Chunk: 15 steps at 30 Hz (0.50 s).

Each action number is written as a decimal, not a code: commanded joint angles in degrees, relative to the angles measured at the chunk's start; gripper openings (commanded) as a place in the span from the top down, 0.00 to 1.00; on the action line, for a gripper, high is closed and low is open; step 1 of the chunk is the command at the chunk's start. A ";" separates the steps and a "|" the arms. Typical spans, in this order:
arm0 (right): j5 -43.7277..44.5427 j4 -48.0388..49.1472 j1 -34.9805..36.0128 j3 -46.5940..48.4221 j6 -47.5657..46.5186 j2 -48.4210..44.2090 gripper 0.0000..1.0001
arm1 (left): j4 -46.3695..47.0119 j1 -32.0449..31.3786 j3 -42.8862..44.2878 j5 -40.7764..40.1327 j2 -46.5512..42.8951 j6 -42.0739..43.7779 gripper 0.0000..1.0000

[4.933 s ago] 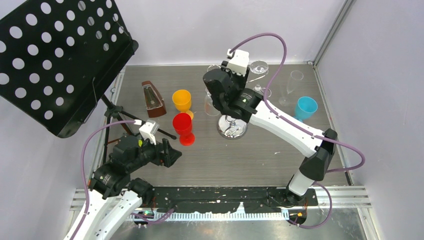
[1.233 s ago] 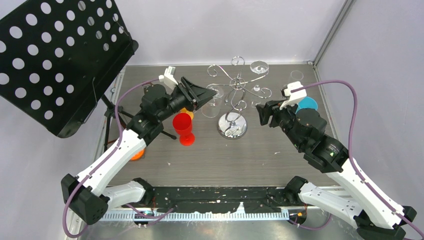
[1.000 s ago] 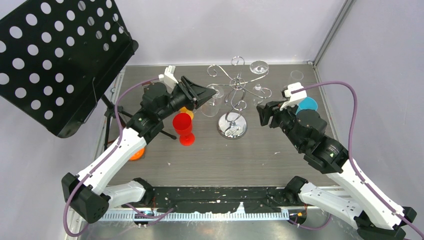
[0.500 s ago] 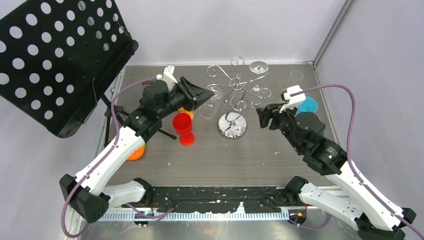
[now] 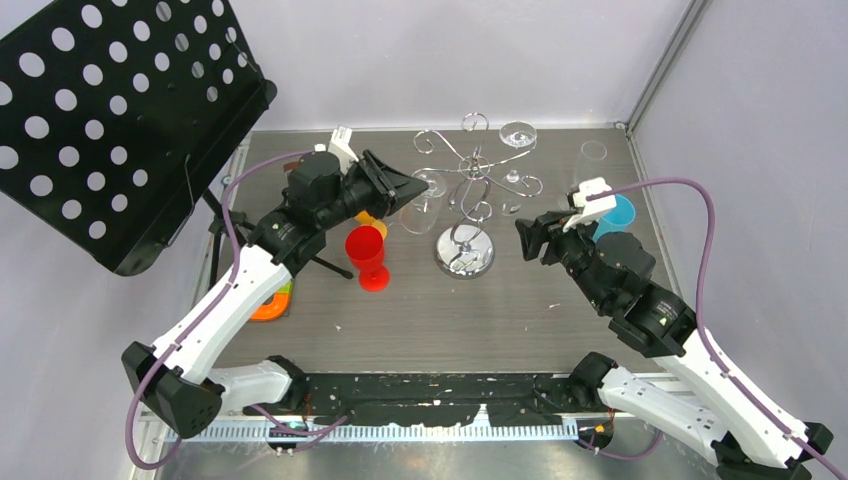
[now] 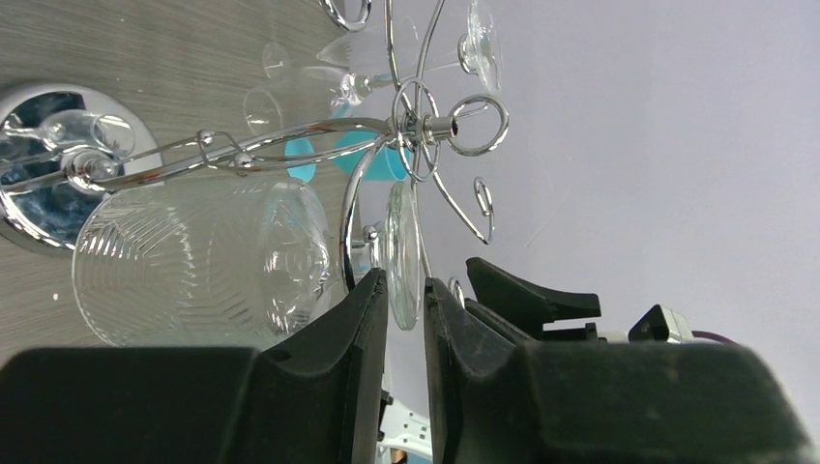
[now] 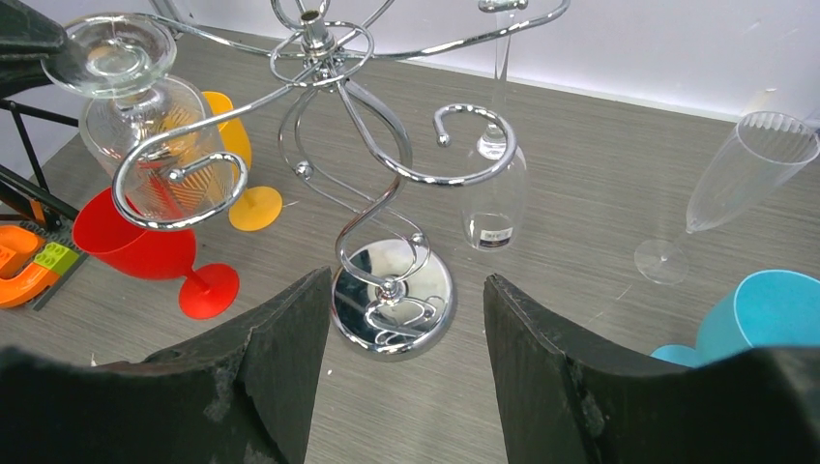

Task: Take the wine glass off the wine glass rack
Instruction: Pick up the wine glass from the wine rack.

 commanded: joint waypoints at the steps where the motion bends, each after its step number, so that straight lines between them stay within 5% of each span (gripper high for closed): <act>1: -0.03 3.48 -0.31 -0.83 0.83 -1.11 0.35 | -3.60 0.02 2.67 -2.10 1.28 2.62 0.78; 15: -0.10 3.80 -0.23 -2.55 0.71 -2.96 0.35 | -6.27 -0.02 4.14 -2.13 1.99 4.50 1.00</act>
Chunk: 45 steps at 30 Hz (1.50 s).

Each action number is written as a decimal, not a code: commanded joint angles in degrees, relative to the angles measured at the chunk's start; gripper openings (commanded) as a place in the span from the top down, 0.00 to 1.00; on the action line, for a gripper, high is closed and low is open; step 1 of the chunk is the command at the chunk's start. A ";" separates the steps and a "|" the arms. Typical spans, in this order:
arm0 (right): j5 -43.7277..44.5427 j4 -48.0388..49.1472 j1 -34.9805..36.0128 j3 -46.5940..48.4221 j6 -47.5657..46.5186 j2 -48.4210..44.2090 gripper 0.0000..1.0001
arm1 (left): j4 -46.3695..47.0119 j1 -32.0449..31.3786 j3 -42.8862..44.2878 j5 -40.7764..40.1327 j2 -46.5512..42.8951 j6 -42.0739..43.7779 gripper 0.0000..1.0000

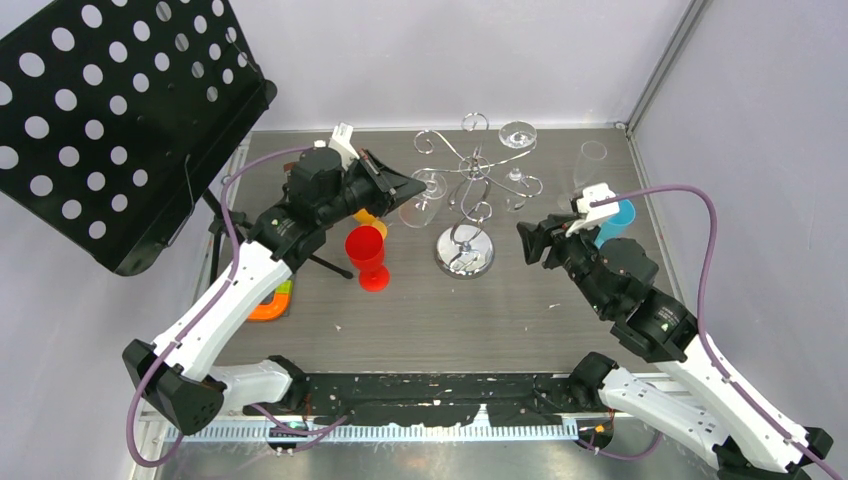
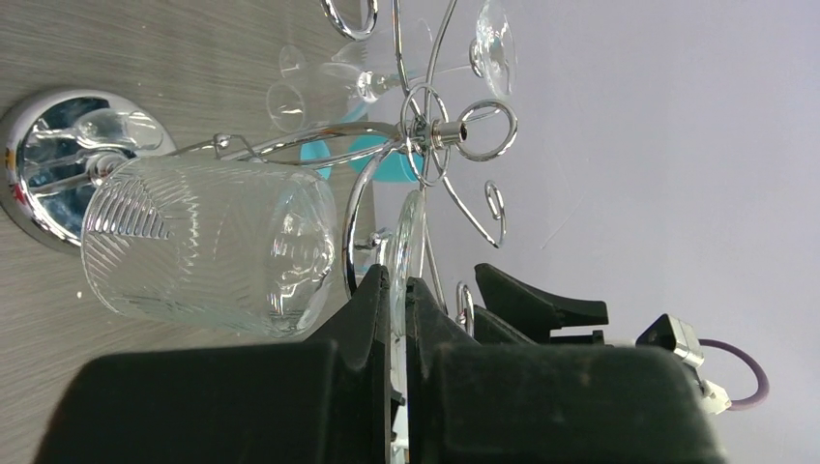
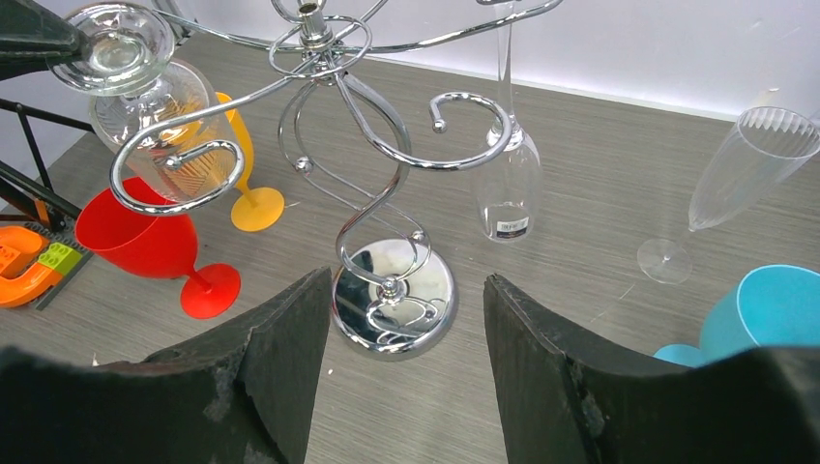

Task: Take the wine glass off the wine glass rack
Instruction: Pick up the wine glass from the wine rack.

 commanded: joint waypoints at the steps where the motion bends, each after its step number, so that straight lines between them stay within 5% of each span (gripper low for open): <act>1: 0.10 2.88 -0.25 -0.14 0.60 -1.06 0.35 | -2.93 0.02 1.51 -1.36 0.67 2.71 1.00; 45: -0.59 2.68 -0.29 0.28 1.78 -0.62 0.36 | -4.03 5.69 9.90 3.76 -0.55 5.72 1.00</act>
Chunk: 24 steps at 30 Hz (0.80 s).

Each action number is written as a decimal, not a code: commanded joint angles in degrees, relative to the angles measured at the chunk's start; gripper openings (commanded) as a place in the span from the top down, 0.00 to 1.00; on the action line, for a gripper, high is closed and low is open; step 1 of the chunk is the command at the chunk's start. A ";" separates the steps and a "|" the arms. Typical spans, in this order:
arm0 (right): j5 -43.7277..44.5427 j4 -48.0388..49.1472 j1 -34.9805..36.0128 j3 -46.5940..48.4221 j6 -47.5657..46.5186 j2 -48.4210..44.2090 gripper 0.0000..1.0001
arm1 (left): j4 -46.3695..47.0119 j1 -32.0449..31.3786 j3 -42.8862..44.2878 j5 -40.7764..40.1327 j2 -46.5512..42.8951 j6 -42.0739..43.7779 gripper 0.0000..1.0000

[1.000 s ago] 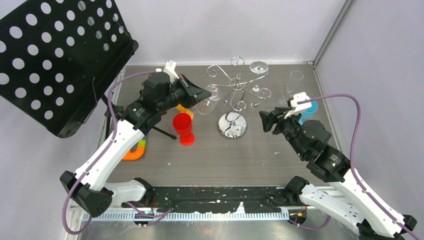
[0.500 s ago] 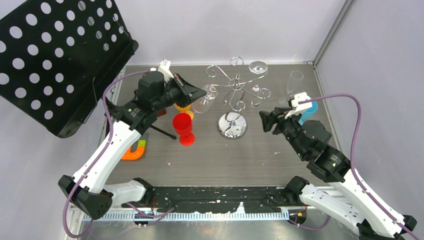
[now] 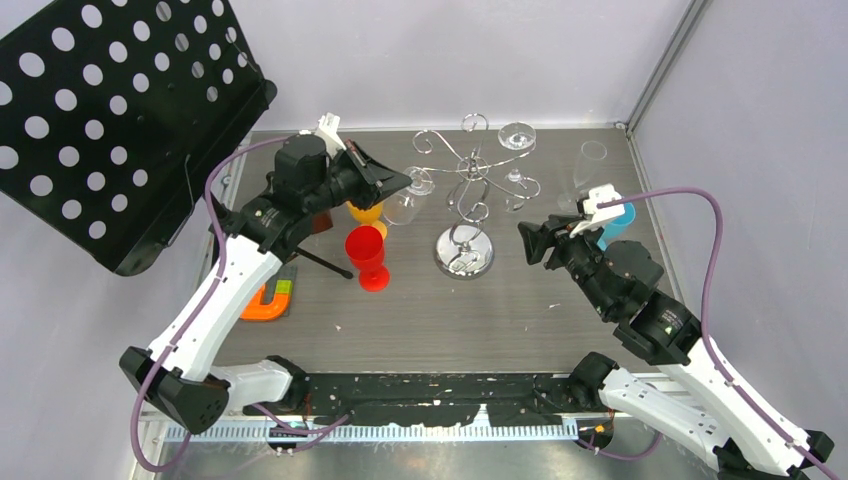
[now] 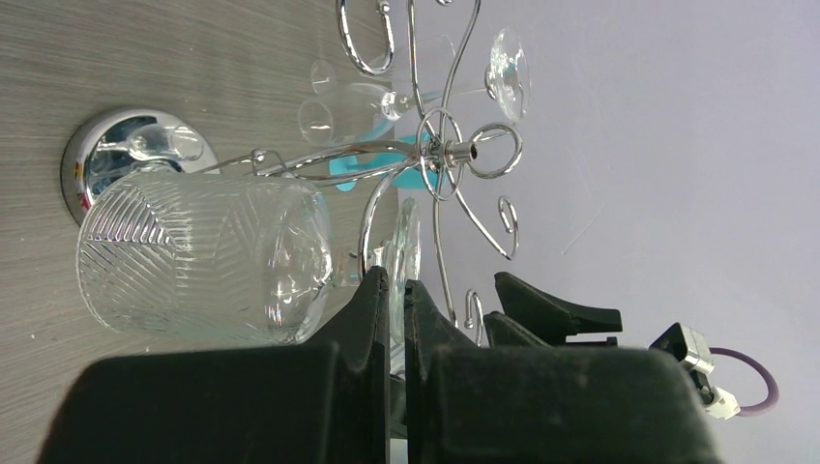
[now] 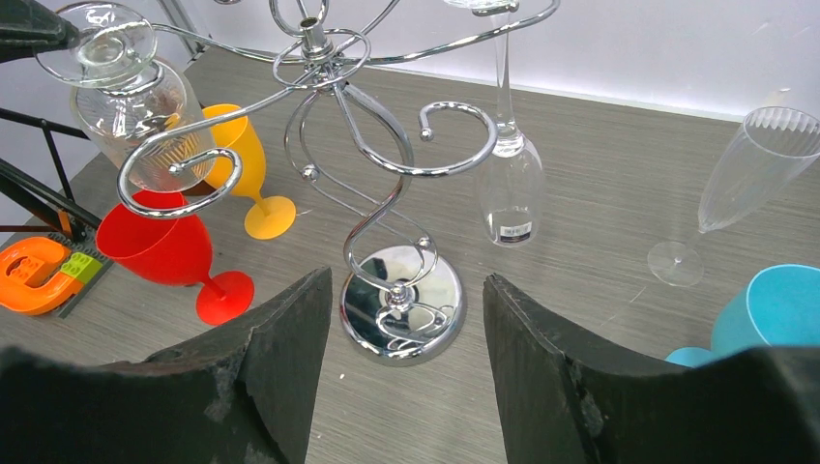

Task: Take the wine glass off the wine glass rack
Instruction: Pick up the wine glass from the wine rack.

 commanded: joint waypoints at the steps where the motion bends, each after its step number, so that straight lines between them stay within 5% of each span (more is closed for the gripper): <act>1: -0.25 2.47 -0.27 0.35 0.47 0.45 0.36 | 3.40 1.21 4.79 0.89 -0.42 1.35 1.00; 24: -0.54 3.17 -0.28 0.35 -0.07 1.07 0.36 | 6.84 1.79 10.03 6.36 6.47 0.91 1.00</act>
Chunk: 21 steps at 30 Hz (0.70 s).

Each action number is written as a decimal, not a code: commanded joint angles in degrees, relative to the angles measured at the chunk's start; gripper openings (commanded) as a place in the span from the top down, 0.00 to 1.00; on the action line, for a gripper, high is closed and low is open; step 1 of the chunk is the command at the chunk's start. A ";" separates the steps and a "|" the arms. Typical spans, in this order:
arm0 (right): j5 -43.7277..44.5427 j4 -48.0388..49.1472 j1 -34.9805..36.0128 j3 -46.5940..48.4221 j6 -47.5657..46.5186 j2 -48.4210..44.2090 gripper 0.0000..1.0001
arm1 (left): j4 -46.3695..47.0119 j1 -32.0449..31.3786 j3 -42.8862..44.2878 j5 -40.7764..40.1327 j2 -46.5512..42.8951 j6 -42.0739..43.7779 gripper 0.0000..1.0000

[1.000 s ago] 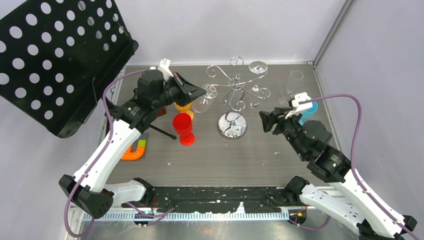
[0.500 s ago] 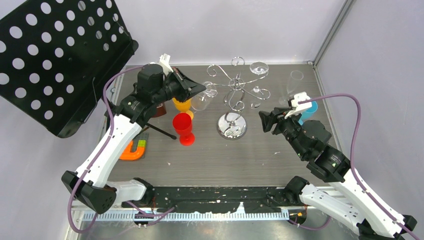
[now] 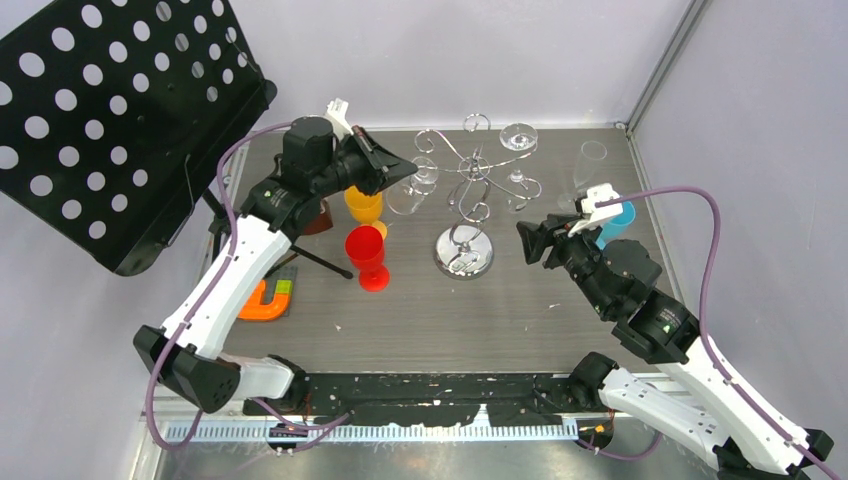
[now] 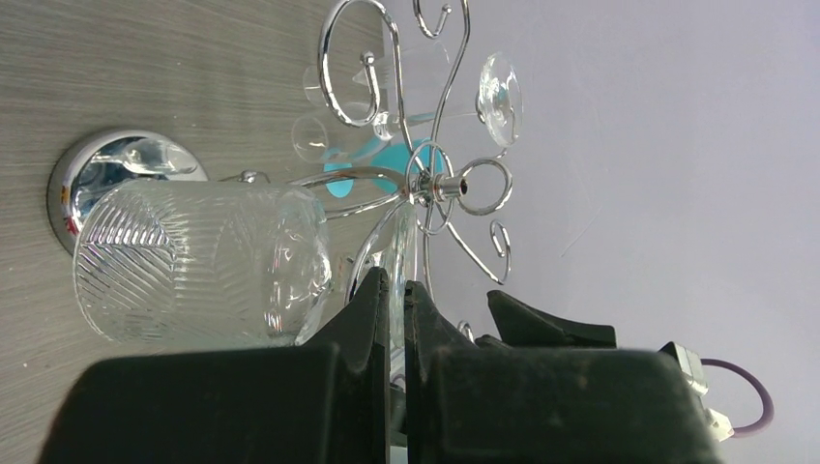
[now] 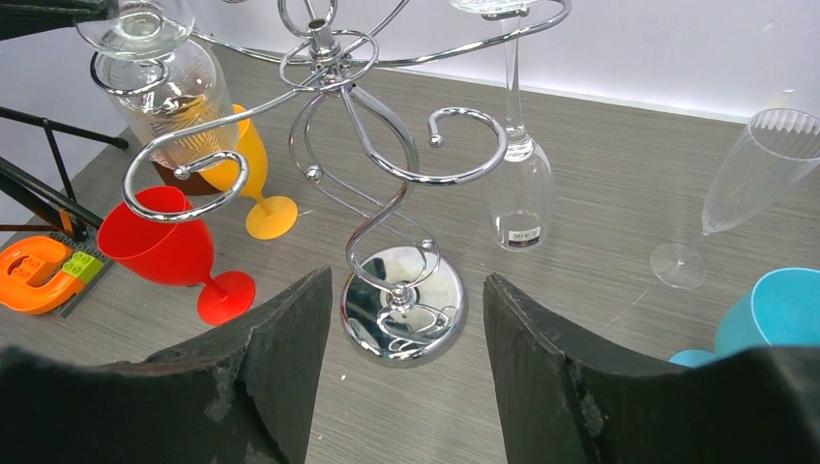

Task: Take the wine glass off the wine glass rack
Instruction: Pick up the wine glass from the wine rack.

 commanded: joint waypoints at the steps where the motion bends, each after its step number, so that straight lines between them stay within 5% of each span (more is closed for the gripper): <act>1: -0.15 2.84 -0.28 0.27 -0.05 0.60 0.36 | 7.48 0.37 4.51 3.97 1.10 -0.23 1.00; 21: -0.65 3.07 -0.28 -0.27 0.73 0.60 0.36 | 3.61 -1.78 9.17 11.52 3.92 4.54 1.00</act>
